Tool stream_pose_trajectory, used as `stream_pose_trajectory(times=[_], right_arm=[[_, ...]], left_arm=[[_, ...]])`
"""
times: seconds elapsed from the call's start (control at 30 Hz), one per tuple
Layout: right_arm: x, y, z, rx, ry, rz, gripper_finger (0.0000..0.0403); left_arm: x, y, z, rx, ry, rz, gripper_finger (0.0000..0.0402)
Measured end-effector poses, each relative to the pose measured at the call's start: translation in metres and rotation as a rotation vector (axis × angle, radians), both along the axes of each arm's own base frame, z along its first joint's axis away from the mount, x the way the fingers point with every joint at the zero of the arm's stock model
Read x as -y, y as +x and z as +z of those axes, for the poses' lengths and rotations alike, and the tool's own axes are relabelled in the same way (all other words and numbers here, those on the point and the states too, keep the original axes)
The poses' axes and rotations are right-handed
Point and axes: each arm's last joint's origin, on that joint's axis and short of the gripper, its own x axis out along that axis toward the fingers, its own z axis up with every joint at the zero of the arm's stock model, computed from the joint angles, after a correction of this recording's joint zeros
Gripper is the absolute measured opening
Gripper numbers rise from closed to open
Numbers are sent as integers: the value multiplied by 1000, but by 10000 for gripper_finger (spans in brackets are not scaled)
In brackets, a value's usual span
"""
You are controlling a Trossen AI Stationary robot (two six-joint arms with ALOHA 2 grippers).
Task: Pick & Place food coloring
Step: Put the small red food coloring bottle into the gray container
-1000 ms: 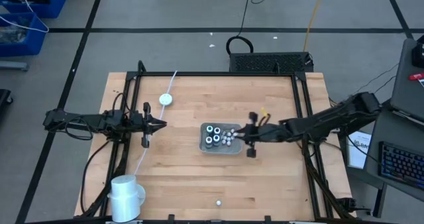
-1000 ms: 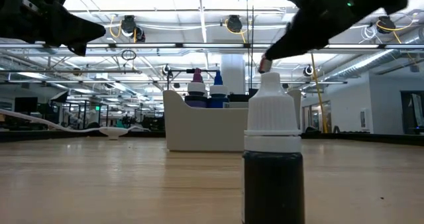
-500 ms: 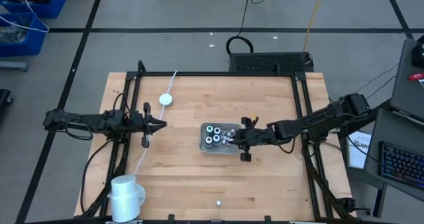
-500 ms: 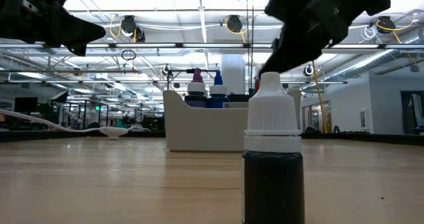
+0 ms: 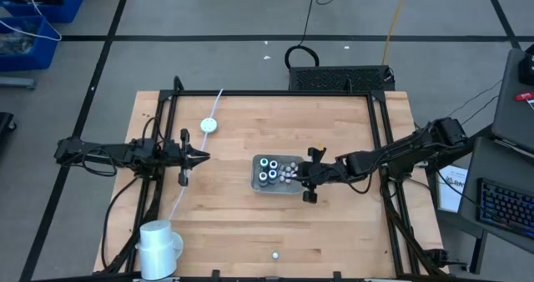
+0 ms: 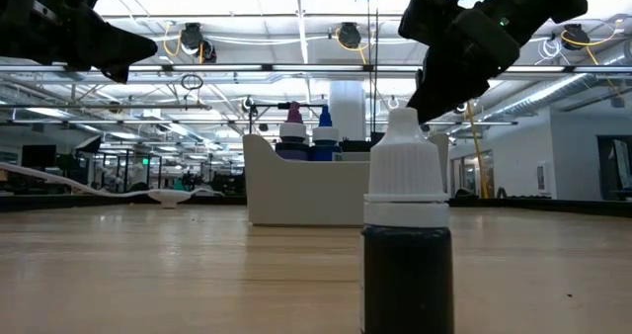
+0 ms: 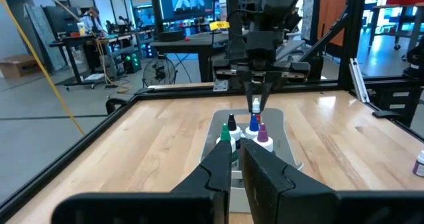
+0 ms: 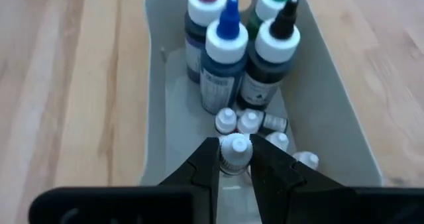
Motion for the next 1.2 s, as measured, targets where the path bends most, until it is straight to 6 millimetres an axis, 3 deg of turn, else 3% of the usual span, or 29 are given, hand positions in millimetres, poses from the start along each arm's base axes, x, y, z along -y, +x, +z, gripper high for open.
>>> stream_pose_trajectory(times=[0.53, 1.2], right_arm=[[-1, 3, -17, -86, -47, 69, 55], [2, 5, -16, -80, -73, 84, 55]], left_arm=[[0, 0, 0, 2, -5, 0, 42], [0, 0, 0, 2, -8, 0, 42]])
